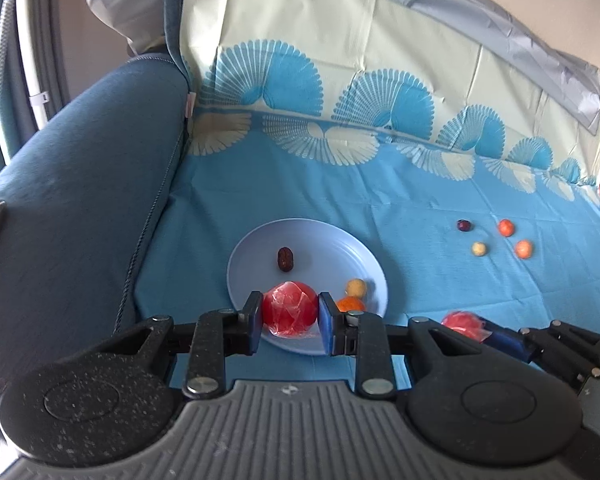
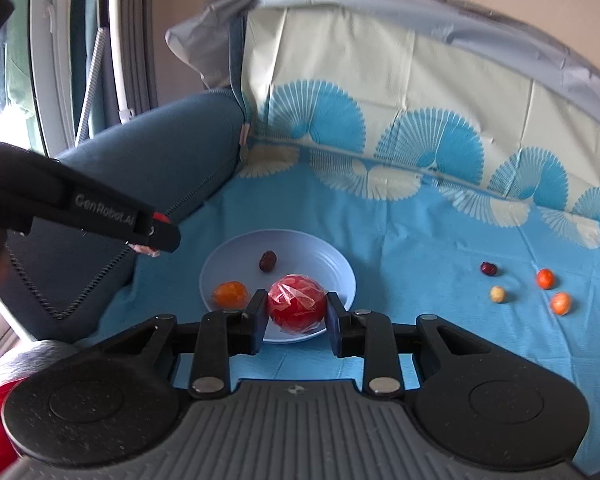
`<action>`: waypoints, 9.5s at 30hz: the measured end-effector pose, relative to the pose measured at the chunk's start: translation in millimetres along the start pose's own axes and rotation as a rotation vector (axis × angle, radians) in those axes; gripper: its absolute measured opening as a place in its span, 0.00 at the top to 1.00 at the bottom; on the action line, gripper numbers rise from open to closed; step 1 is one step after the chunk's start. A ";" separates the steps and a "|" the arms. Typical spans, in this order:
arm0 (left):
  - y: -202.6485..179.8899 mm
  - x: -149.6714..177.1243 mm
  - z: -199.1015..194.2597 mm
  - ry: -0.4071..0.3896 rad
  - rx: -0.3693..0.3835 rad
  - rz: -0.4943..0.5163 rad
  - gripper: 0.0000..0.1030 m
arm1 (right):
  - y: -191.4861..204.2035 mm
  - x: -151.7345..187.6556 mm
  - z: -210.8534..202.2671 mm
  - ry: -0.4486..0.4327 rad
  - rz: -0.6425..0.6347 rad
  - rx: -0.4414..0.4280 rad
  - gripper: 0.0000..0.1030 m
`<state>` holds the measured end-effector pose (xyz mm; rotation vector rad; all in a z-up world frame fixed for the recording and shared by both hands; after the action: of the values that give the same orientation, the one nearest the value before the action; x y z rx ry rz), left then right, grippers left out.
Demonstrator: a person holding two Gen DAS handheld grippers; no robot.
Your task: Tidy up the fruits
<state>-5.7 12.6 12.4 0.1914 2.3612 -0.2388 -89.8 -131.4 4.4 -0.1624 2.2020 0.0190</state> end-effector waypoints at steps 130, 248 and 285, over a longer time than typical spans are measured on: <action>-239.1 -21.6 146.3 0.110 0.054 0.075 0.00 | -300.6 52.2 8.4 -0.006 0.503 0.392 0.01; 4.7 8.9 -82.6 -0.029 -0.036 -0.037 0.74 | 5.3 -3.2 -76.8 -0.013 0.021 -0.091 0.61; 8.5 -43.8 123.2 0.042 -0.088 0.040 0.00 | -16.5 -22.0 143.3 0.128 -0.033 -0.065 0.12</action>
<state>109.8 -10.2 -45.1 0.2031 2.4008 -0.1128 39.9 -134.9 -62.4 -0.2419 2.3275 0.0631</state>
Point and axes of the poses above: each gripper's, at about its wrist camera, not at the fingertips, and z roughly the way its jaws point, y to its left, x to its underside, the point moved 1 cm from there along z, roughly the way its jaws point, and after that the axes turned 3 degrees about -z, right-handed, at the moved point
